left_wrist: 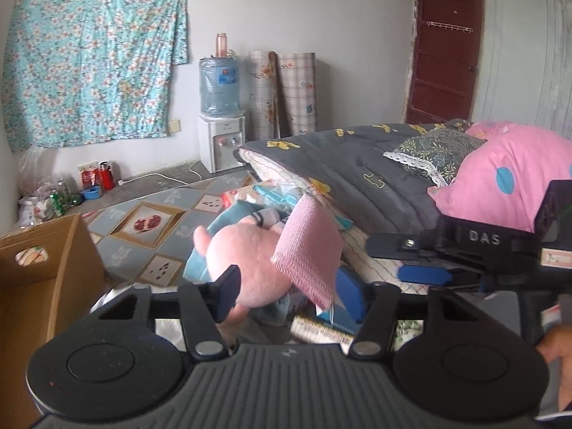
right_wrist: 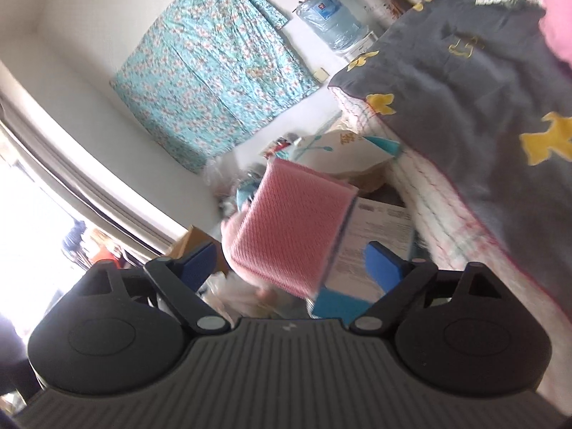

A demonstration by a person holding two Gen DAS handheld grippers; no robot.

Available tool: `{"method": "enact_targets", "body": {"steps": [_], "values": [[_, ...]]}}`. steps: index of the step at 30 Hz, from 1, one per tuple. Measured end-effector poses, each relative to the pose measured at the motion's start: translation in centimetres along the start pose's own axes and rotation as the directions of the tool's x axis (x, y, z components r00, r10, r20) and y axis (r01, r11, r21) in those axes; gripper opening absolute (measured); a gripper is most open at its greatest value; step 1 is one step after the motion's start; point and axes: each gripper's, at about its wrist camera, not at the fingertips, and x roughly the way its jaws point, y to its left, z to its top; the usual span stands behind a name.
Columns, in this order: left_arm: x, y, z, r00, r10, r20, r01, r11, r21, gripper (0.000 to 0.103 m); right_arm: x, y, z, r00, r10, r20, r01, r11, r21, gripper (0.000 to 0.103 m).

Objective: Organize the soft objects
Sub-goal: 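Reach the right tool to the pink mesh sponge and close on it, then lift the pink sponge with the right tool and carry it over the cardboard box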

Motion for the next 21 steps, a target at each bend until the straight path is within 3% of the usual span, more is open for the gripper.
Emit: {"method": "enact_targets", "body": {"steps": [3, 6, 13, 18, 21], "values": [[1.6, -0.1, 1.0, 0.999, -0.033, -0.005, 0.033, 0.999, 0.006, 0.049, 1.9, -1.3, 0.7, 1.000, 0.028, 0.005, -0.029, 0.997, 0.067, 0.082], [3.4, -0.3, 1.7, 0.998, -0.058, -0.021, 0.058, 0.998, 0.019, 0.049, 3.6, -2.7, 0.9, 0.999, 0.049, -0.005, -0.048, 0.990, 0.132, 0.076], [7.5, -0.8, 2.3, 0.994, -0.062, -0.090, 0.067, 0.996, 0.051, 0.049, 6.4, -4.7, 0.6, 0.997, 0.079, -0.026, -0.072, 0.976, 0.207, 0.074], [9.2, -0.4, 2.2, 0.991, -0.043, -0.130, 0.049, 0.998, 0.043, 0.044, 7.2, -5.5, 0.3, 0.994, 0.109, -0.027, -0.099, 0.963, 0.251, 0.054], [9.2, -0.3, 2.1, 0.991, -0.032, -0.128, 0.037, 0.999, 0.036, 0.039, 7.1, -5.0, 0.3, 0.995, 0.092, -0.025, -0.083, 0.970, 0.229, 0.051]]}}
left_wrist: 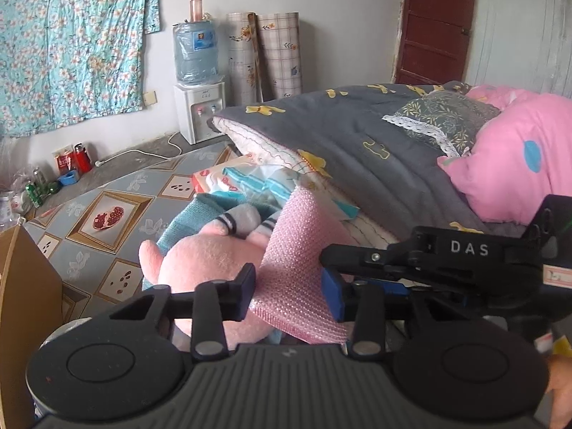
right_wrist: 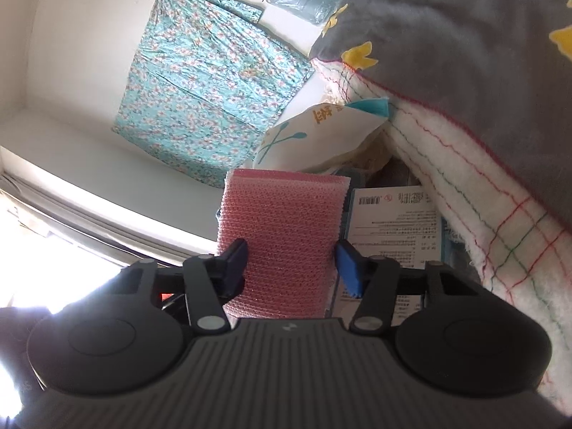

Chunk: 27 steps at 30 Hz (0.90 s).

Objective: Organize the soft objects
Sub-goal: 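Lift the pink sponge with the right tool and carry it over the cardboard box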

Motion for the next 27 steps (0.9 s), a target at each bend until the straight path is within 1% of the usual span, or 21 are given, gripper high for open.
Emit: {"method": "enact_targets", "body": {"steps": [3, 7, 11, 15, 17, 21, 27], "values": [[-0.2, -0.1, 0.2, 1.000, -0.011, -0.003, 0.011, 1.000, -0.015, 0.038, -0.9, 0.8, -0.3, 1.000, -0.014, 0.015, 0.015, 1.000, -0.028, 0.050], [-1.4, 0.0, 0.2, 0.999, -0.036, 0.010, 0.037, 0.999, -0.022, 0.038, -2.2, 2.3, -0.4, 0.999, -0.027, 0.038, 0.030, 0.997, -0.073, 0.049], [-3.4, -0.4, 0.2, 0.998, -0.060, 0.027, 0.061, 0.998, -0.033, 0.038, -4.2, 4.2, -0.7, 0.998, -0.025, 0.061, 0.032, 0.992, -0.120, 0.048], [-6.1, -1.0, 0.2, 0.996, -0.058, 0.064, 0.060, 0.998, -0.032, 0.038, -6.4, 6.3, -1.3, 0.998, -0.004, 0.070, 0.015, 0.986, -0.165, 0.048], [-7.6, -1.3, 0.0, 0.995, -0.055, 0.079, 0.058, 0.998, -0.034, 0.038, -7.4, 7.4, -1.7, 0.998, 0.007, 0.068, 0.006, 0.983, -0.185, 0.048], [-10.4, -1.4, -0.3, 0.995, -0.046, 0.088, 0.052, 0.997, -0.060, 0.038, -8.7, 9.5, -2.8, 0.998, 0.028, 0.050, -0.017, 0.976, -0.215, 0.048], [-14.6, -0.4, -1.3, 0.993, 0.001, 0.115, 0.010, 0.996, -0.089, 0.038, -9.6, 12.4, -5.0, 0.997, 0.077, -0.005, -0.076, 0.968, -0.241, 0.048]]}}
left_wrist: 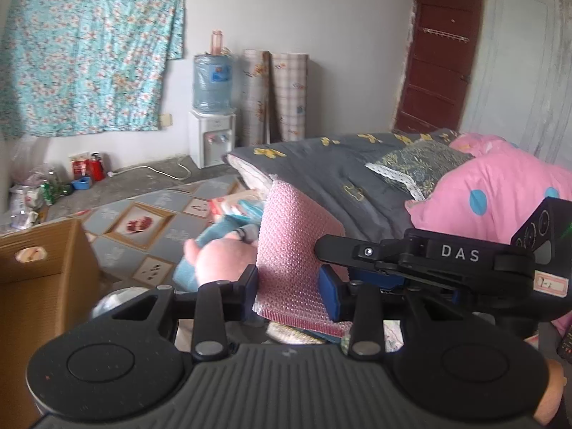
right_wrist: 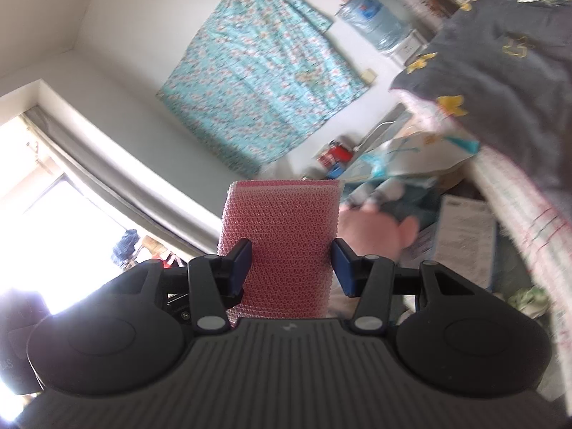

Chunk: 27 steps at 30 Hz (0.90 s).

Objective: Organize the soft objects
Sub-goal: 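Lift the pink sponge with the right tool and carry it over the cardboard box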

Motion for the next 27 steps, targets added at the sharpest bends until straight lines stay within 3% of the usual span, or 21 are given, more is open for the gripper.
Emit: {"method": "enact_targets", "body": {"steps": [7, 13, 22, 27], "values": [[-3.9, 2.7, -1.2, 0.997, 0.063, 0.040, -0.061, 0.996, -0.062, 0.038, 1.2, 4.9, -2.1, 0.996, 0.034, -0.080, -0.039, 0.997, -0.059, 0.049], [-6.8, 6.6, -2.3, 0.989, 0.136, 0.066, -0.126, 0.983, -0.133, 0.038, 4.8, 9.3, -3.7, 0.983, 0.069, -0.171, -0.087, 0.991, -0.101, 0.049], [-9.5, 15.3, -3.0, 0.952, 0.303, 0.035, -0.285, 0.925, -0.251, 0.039, 14.5, 16.5, -6.7, 0.923, 0.106, -0.370, -0.174, 0.972, -0.158, 0.049], [-7.9, 21.8, -2.5, 0.942, 0.334, -0.031, -0.326, 0.889, -0.323, 0.039, 21.0, 19.3, -8.0, 0.889, 0.063, -0.453, -0.163, 0.969, -0.184, 0.049]]}}
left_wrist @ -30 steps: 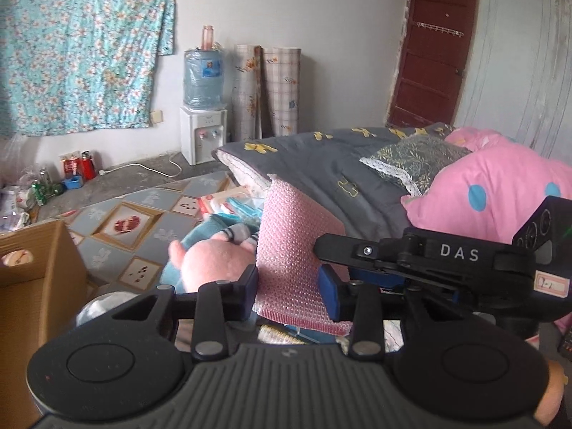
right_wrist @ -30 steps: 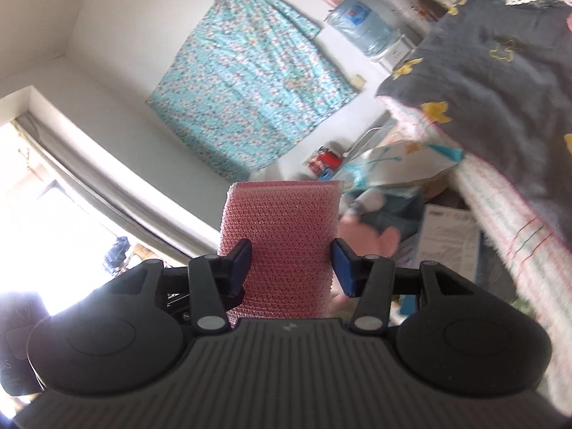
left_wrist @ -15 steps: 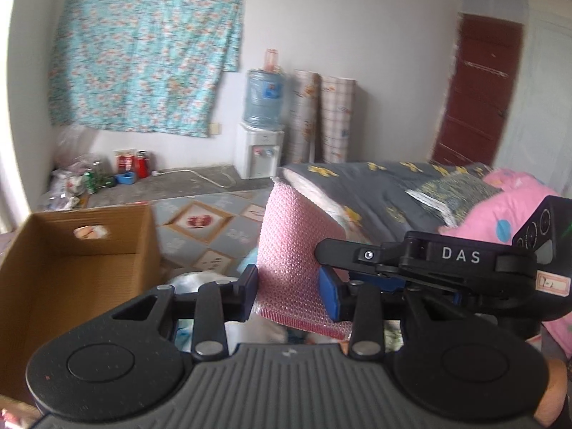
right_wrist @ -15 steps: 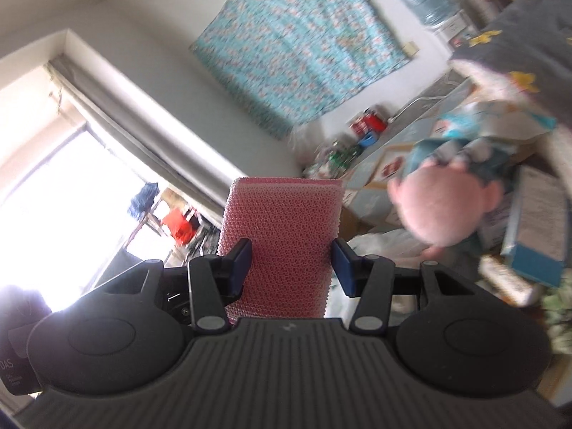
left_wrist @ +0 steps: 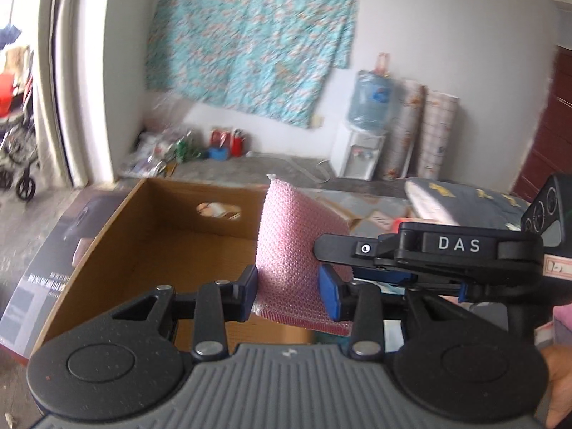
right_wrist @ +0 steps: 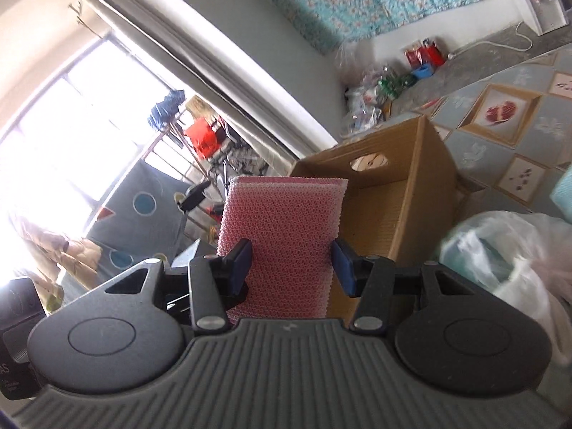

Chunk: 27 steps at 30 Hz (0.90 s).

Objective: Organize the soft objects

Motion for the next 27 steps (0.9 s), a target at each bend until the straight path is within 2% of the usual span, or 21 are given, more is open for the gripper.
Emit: {"method": "enact_targets", "body": {"steps": [4, 9, 12, 15, 20, 27], "values": [[4.3, 3.9, 1.9, 0.998, -0.011, -0.056, 0.007, 0.998, -0.069, 0.039, 4.3, -0.5, 2.2, 0.998, -0.035, -0.049, 0.036, 0.999, 0.013, 0.049], [9.6, 7.2, 3.2, 0.991, -0.046, -0.123, 0.030, 0.992, -0.124, 0.039, 8.9, -3.0, 5.6, 0.989, -0.118, -0.084, 0.117, 0.993, -0.009, 0.050], [12.9, 8.2, 3.5, 0.983, -0.072, -0.169, 0.047, 0.988, -0.148, 0.039, 10.9, -4.5, 7.2, 0.981, -0.173, -0.083, 0.172, 0.985, -0.026, 0.050], [16.1, 8.9, 3.6, 0.974, -0.069, -0.214, 0.037, 0.988, -0.149, 0.035, 12.2, -5.8, 8.1, 0.973, -0.222, -0.060, 0.218, 0.974, -0.063, 0.051], [20.6, 9.2, 3.0, 0.952, -0.035, -0.304, -0.004, 0.992, -0.127, 0.035, 11.4, -6.6, 8.5, 0.972, -0.236, -0.022, 0.233, 0.968, -0.097, 0.051], [21.4, 9.1, 2.2, 0.942, -0.015, -0.335, -0.020, 0.995, -0.101, 0.035, 8.4, -7.1, 8.7, 0.978, -0.203, 0.038, 0.206, 0.972, -0.112, 0.052]]}}
